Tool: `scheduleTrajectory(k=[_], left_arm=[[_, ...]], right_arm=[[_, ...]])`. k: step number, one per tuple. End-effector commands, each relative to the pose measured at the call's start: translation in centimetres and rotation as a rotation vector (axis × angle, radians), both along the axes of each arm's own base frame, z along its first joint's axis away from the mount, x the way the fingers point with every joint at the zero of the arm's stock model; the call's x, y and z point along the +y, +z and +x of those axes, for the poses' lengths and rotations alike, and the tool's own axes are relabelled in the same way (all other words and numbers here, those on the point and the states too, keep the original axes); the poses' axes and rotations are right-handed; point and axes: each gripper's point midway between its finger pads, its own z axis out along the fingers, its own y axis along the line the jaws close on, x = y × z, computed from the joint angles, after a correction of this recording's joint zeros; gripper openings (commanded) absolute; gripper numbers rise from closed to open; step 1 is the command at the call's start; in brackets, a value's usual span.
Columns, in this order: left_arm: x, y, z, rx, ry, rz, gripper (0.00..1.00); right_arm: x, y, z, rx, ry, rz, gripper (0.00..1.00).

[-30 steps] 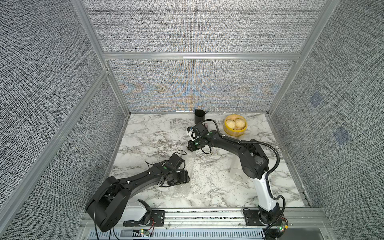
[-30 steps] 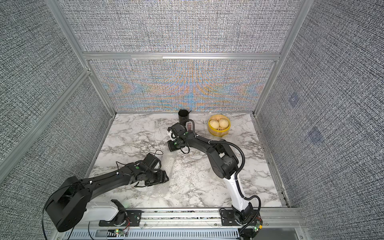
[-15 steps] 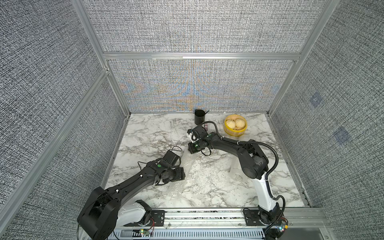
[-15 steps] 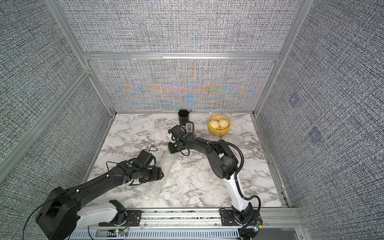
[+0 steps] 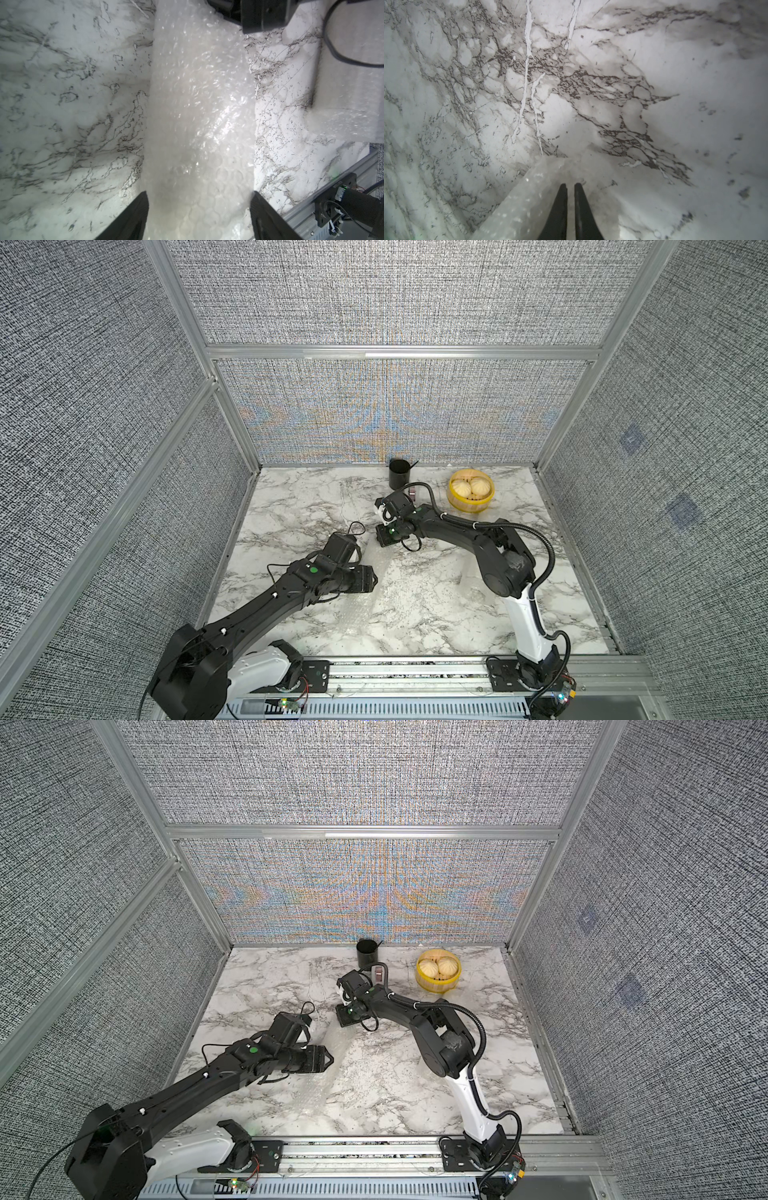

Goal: Wrap vases in bubble wrap
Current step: Wrap the vase in bubble wrap.

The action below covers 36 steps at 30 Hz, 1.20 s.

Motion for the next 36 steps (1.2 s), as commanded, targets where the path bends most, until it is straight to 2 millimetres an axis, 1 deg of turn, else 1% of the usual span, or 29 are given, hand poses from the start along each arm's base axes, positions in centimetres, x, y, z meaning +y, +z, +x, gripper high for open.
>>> scheduleTrajectory(k=[1, 2, 5, 7, 10, 14, 19, 21, 24, 30, 32, 34, 36], left_arm=[[0.9, 0.0, 0.6, -0.016, 0.064, 0.029, 0.79], [1.1, -0.1, 0.6, -0.011, 0.076, 0.041, 0.79], [0.9, 0.1, 1.0, -0.015, 0.094, 0.024, 0.81], [1.6, -0.2, 1.2, -0.019, 0.117, 0.056, 0.82], [1.6, 0.0, 1.8, -0.032, 0.142, 0.044, 0.83], [1.6, -0.5, 2.2, -0.014, 0.163, 0.038, 0.83], [1.0, -1.8, 1.3, 0.048, 0.104, 0.048, 0.83], [0.9, -2.5, 1.2, 0.063, 0.092, 0.054, 0.83], [0.3, -3.1, 1.0, 0.074, 0.071, 0.036, 0.83], [0.0, -4.4, 0.7, 0.093, 0.043, 0.033, 0.83], [0.3, -5.0, 0.5, 0.109, 0.049, 0.053, 0.82], [0.5, -5.5, 0.3, 0.121, 0.043, 0.061, 0.79], [0.6, -5.8, 0.0, 0.127, 0.04, 0.067, 0.77]], right_arm=[[-0.2, -0.2, 0.0, 0.005, -0.011, -0.016, 0.12], [-0.2, -0.2, -0.1, 0.006, -0.011, -0.019, 0.12], [-0.3, -0.4, 0.0, 0.005, -0.016, -0.023, 0.12], [-0.3, -0.4, -0.1, 0.006, -0.014, -0.022, 0.12], [-0.3, -0.4, 0.0, 0.005, -0.016, -0.022, 0.12], [-0.1, -0.3, 0.0, 0.003, -0.016, -0.02, 0.12], [-0.1, -0.3, 0.1, 0.003, -0.02, -0.022, 0.11], [-0.1, -0.3, 0.2, 0.0, -0.021, -0.025, 0.11], [-0.2, -0.3, 0.4, -0.005, -0.026, -0.033, 0.11], [-0.1, -0.5, 0.5, -0.002, -0.038, -0.034, 0.11], [0.0, -0.4, 0.5, -0.004, -0.039, -0.032, 0.12], [-0.1, -0.3, 0.5, -0.004, -0.046, -0.031, 0.12], [-0.2, 0.3, 0.6, -0.011, -0.055, -0.025, 0.11]])
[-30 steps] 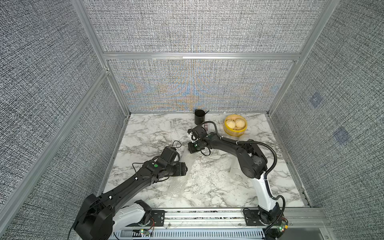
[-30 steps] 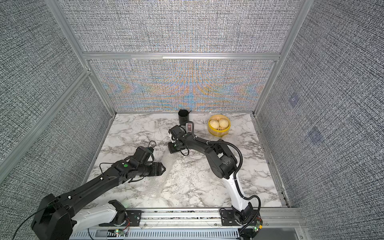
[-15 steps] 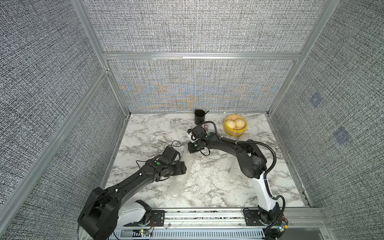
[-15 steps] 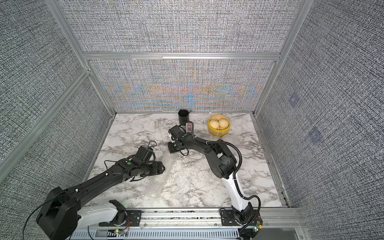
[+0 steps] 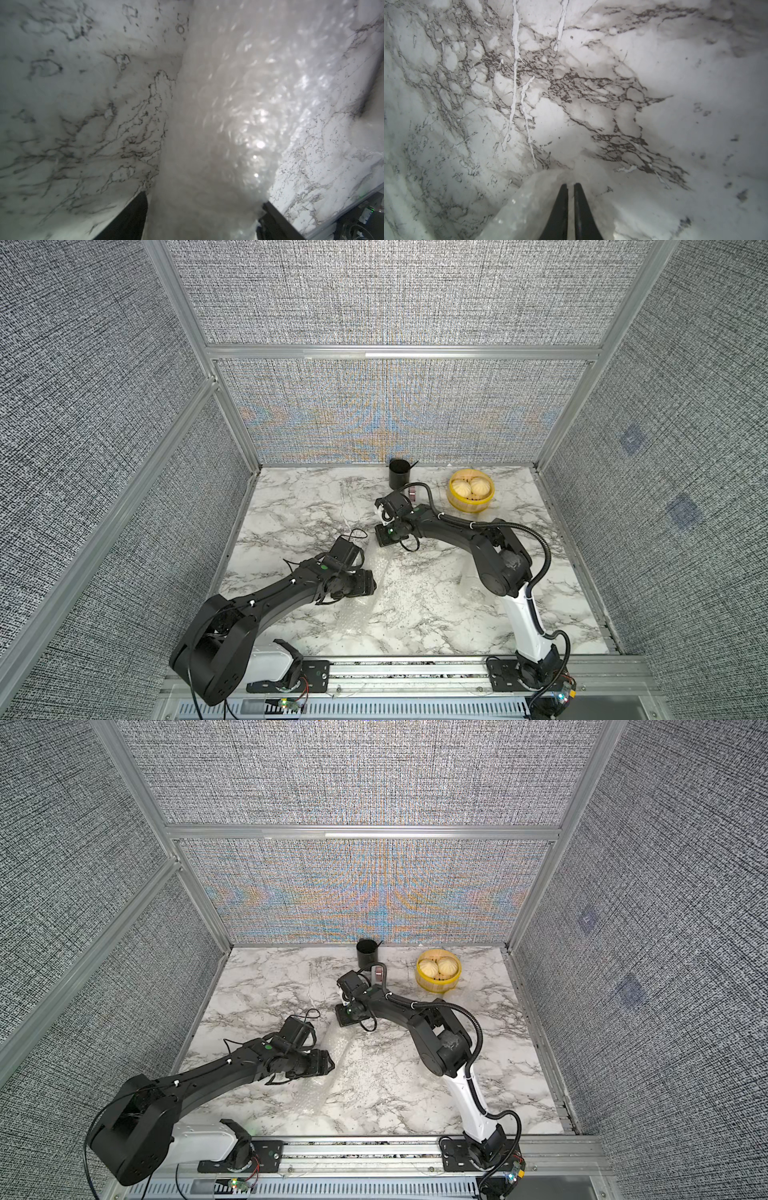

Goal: Wrap vases in bubble wrap
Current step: Wrap the vase in bubble wrap, then tear off the tape using the Tape Cutter.

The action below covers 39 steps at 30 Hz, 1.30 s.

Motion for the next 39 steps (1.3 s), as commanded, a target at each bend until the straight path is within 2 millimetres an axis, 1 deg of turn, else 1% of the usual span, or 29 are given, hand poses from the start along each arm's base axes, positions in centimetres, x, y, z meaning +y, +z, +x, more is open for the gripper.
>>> scheduleTrajectory(k=[1, 4, 6, 7, 9, 10, 14, 18, 21, 25, 28, 31, 33, 36, 39], left_arm=[[0.2, -0.4, -0.4, 0.004, -0.021, 0.01, 0.77], [0.3, -0.6, -0.5, 0.008, -0.034, 0.014, 0.74], [0.4, -0.7, -0.7, 0.012, -0.041, 0.021, 0.72], [0.5, -0.8, -0.7, 0.013, -0.043, 0.026, 0.72], [0.6, -0.9, -0.7, 0.011, -0.046, 0.028, 0.71], [0.6, -1.0, -0.7, 0.013, -0.045, 0.028, 0.7], [0.7, -1.0, -0.6, 0.017, -0.051, 0.027, 0.68], [0.8, -0.9, -0.4, 0.014, -0.057, 0.018, 0.67], [0.4, -0.8, -0.4, 0.017, -0.072, -0.006, 0.67], [0.7, -0.9, 0.0, 0.02, -0.06, 0.015, 0.67], [1.0, -0.8, 0.0, 0.018, -0.043, 0.015, 0.67], [1.4, -0.5, 0.0, 0.005, -0.02, 0.009, 0.69], [1.8, -0.5, 0.1, 0.002, 0.001, 0.014, 0.72], [2.1, -0.6, 0.1, 0.001, 0.018, 0.018, 0.75], [2.5, -0.9, 0.0, 0.012, 0.024, 0.038, 0.8]], right_arm=[[-0.2, 1.2, 0.2, -0.016, -0.021, 0.006, 0.12], [-0.4, 2.8, 0.4, -0.041, -0.035, 0.026, 0.14], [-0.6, 4.3, 0.7, -0.066, -0.052, 0.062, 0.17], [-0.8, 4.9, 0.8, -0.077, -0.058, 0.079, 0.19], [-1.4, 6.3, 1.2, -0.104, -0.077, 0.108, 0.31], [-1.8, 7.1, 1.3, -0.117, -0.085, 0.12, 0.33], [-2.6, 9.9, 1.9, -0.149, -0.069, 0.208, 0.35], [-4.7, 11.2, 3.4, -0.157, -0.111, 0.258, 0.37], [-6.8, 11.1, 5.0, -0.148, -0.169, 0.264, 0.38], [-8.5, 10.3, 7.0, -0.062, -0.225, 0.297, 0.37], [-9.9, 9.2, 8.3, -0.026, -0.257, 0.27, 0.38], [-11.3, 8.4, 9.5, 0.01, -0.301, 0.292, 0.41], [-11.7, 7.8, 10.1, 0.027, -0.309, 0.288, 0.44], [-11.8, 6.8, 10.8, 0.061, -0.319, 0.291, 0.45], [-12.0, 6.1, 11.3, 0.073, -0.326, 0.279, 0.46]])
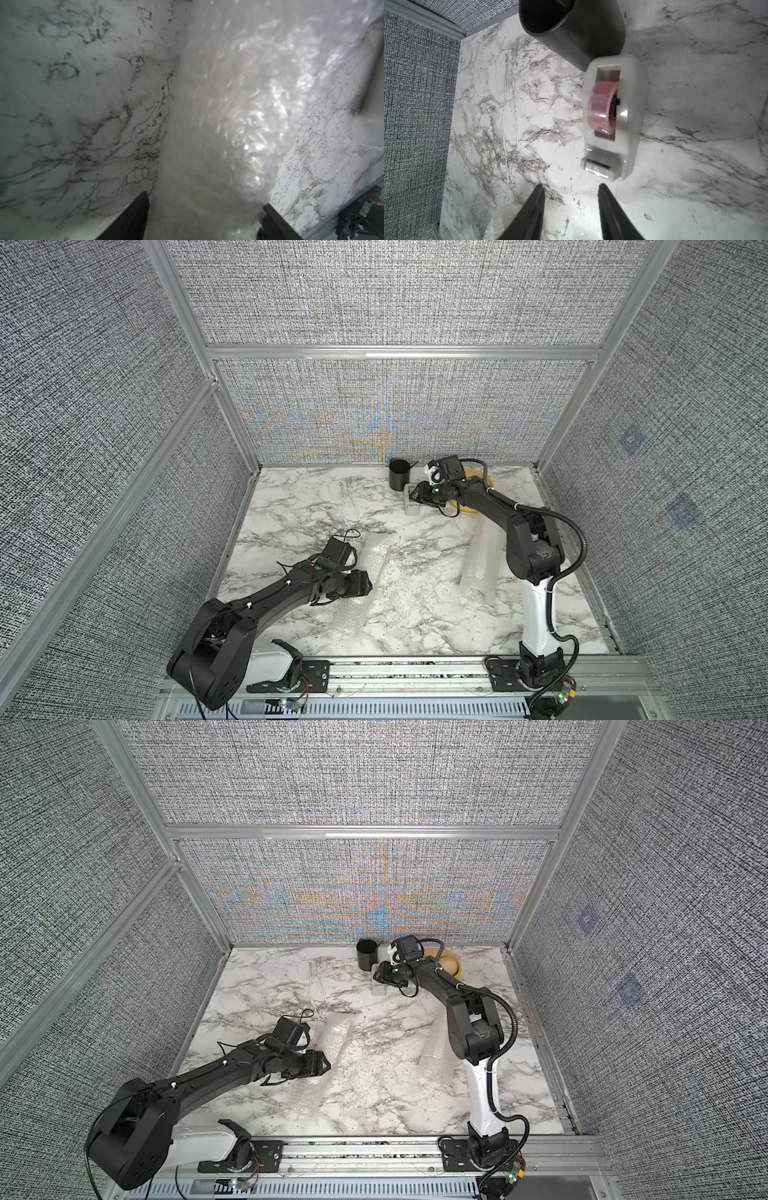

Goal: Wrap vases in bubble wrap
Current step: Tear off the tape using the Tape Cutter.

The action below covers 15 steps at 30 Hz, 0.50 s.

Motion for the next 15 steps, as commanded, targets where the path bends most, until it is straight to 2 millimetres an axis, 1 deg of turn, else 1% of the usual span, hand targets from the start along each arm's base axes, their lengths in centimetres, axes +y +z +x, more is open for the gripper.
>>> scheduleTrajectory(k=[1, 5, 9, 11, 15], left_arm=[[1.3, -0.5, -0.2, 0.009, 0.028, 0.058, 0.81], [2.0, 0.2, 0.2, -0.016, 0.074, 0.065, 0.82], [2.3, 0.5, 0.4, -0.039, 0.099, 0.044, 0.81], [2.6, 0.3, 0.3, -0.029, 0.108, 0.061, 0.78], [2.8, -0.1, 0.2, -0.023, 0.11, 0.069, 0.72]], right_arm=[[0.2, -0.6, -0.2, 0.041, 0.009, 0.006, 0.46], [-0.2, -1.3, 0.6, 0.051, -0.001, 0.013, 0.46], [-0.7, -1.2, 1.2, 0.042, -0.01, 0.024, 0.46], [-1.0, -1.3, 1.4, 0.05, -0.014, 0.034, 0.46], [-1.0, -1.9, 1.7, 0.07, -0.012, 0.05, 0.45]])
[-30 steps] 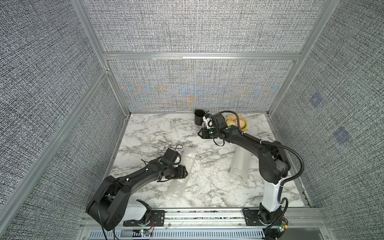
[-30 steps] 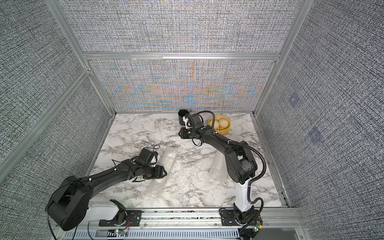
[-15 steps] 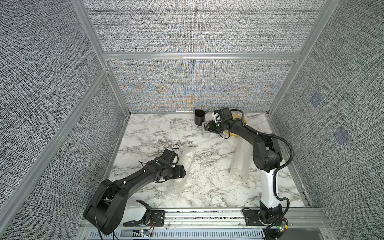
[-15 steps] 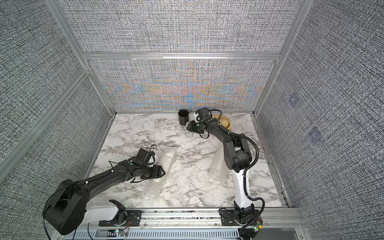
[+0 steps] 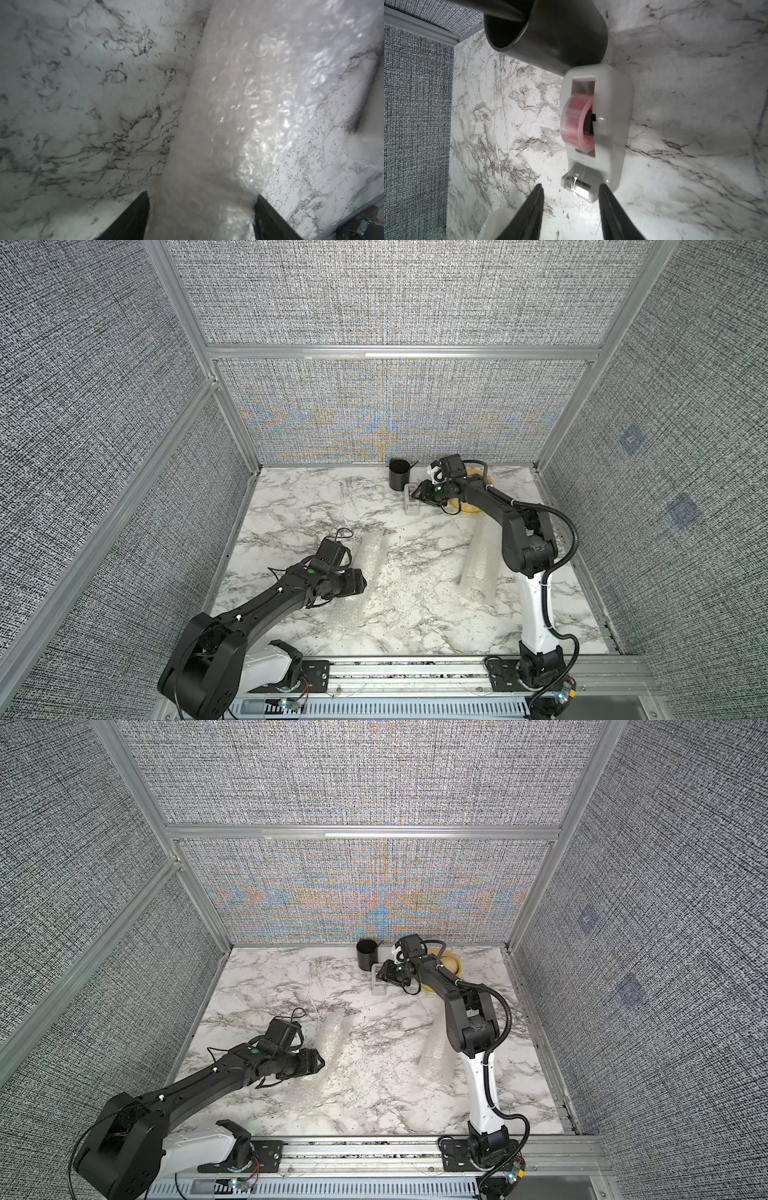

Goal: Wrap vases in bubble wrap
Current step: Tear off the tape using the Tape Cutter.

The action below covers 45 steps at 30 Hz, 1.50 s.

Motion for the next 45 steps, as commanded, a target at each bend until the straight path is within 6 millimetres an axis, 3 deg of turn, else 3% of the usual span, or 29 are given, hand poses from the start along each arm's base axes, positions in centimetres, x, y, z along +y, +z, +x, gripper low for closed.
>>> scheduleTrajectory(k=[1, 15, 31, 40, 45], left_arm=[[1.5, -0.9, -0.2, 0.02, 0.038, 0.074, 0.7], [1.6, -1.1, -0.6, 0.029, 0.039, 0.062, 0.65], [1.5, -1.0, -0.6, 0.026, 0.042, 0.058, 0.65], [1.4, -1.1, -0.5, 0.032, 0.04, 0.06, 0.65], [1.4, -1.1, -0.5, 0.032, 0.04, 0.057, 0.65]], right_arm=[[0.4, -0.3, -0.1, 0.03, 0.013, 0.028, 0.43], [1.3, -1.9, 0.3, 0.102, 0.045, 0.091, 0.39], [2.9, -4.2, -1.1, 0.207, 0.051, 0.168, 0.37], [3.3, -2.7, -2.3, 0.208, 0.037, 0.219, 0.34], [3.6, -3.5, -2.3, 0.225, 0.042, 0.217, 0.33]])
